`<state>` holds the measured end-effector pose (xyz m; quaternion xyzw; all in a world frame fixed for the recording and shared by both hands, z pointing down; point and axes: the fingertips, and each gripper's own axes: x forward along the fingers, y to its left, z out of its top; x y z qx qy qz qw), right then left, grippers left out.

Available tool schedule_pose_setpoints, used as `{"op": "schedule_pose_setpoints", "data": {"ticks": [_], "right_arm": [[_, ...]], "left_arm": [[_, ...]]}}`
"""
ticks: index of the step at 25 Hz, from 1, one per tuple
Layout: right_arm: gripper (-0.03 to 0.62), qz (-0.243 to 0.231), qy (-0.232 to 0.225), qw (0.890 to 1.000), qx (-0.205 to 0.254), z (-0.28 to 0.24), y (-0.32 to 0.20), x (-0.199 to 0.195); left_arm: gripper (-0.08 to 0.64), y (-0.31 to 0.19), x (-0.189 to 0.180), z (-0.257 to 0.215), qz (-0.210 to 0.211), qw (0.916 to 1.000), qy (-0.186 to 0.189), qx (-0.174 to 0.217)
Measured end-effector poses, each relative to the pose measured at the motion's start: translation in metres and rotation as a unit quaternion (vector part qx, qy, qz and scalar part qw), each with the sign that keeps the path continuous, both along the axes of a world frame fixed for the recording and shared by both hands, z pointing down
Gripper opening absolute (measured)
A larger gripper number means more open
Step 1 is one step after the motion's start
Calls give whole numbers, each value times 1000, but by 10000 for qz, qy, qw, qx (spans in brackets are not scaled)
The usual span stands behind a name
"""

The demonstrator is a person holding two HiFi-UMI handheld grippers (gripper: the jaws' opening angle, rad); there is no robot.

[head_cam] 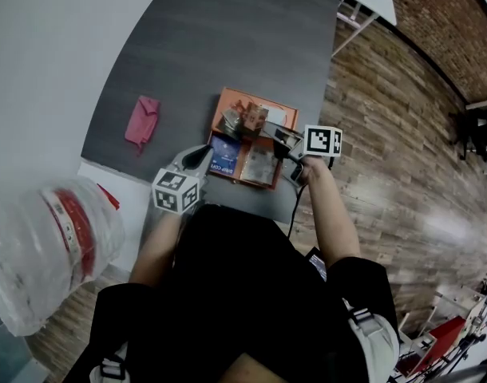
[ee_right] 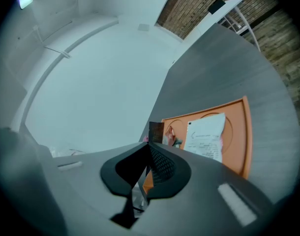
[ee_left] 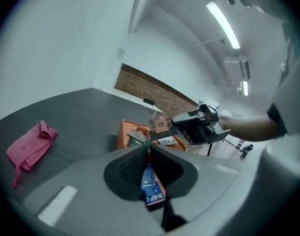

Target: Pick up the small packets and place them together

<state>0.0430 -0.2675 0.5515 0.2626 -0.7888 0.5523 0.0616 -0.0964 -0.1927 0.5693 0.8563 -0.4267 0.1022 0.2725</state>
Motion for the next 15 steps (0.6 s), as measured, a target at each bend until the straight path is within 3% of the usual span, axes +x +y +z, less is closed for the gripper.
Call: {"op": "schedule_pose_setpoints", "data": {"ticks": [9, 13, 15], "right_arm": [[11, 555, 357, 9978, -76, 33, -26, 29], [89, 536, 293, 9981, -64, 31, -22, 31], [98, 435, 339, 9985, -7, 28, -19, 30]], "left_arm": [[23, -3, 2, 1, 49, 9999, -113, -6], [23, -4, 6, 1, 87, 9999, -133, -21], [22, -4, 8, 1, 103, 9998, -139, -25]]}}
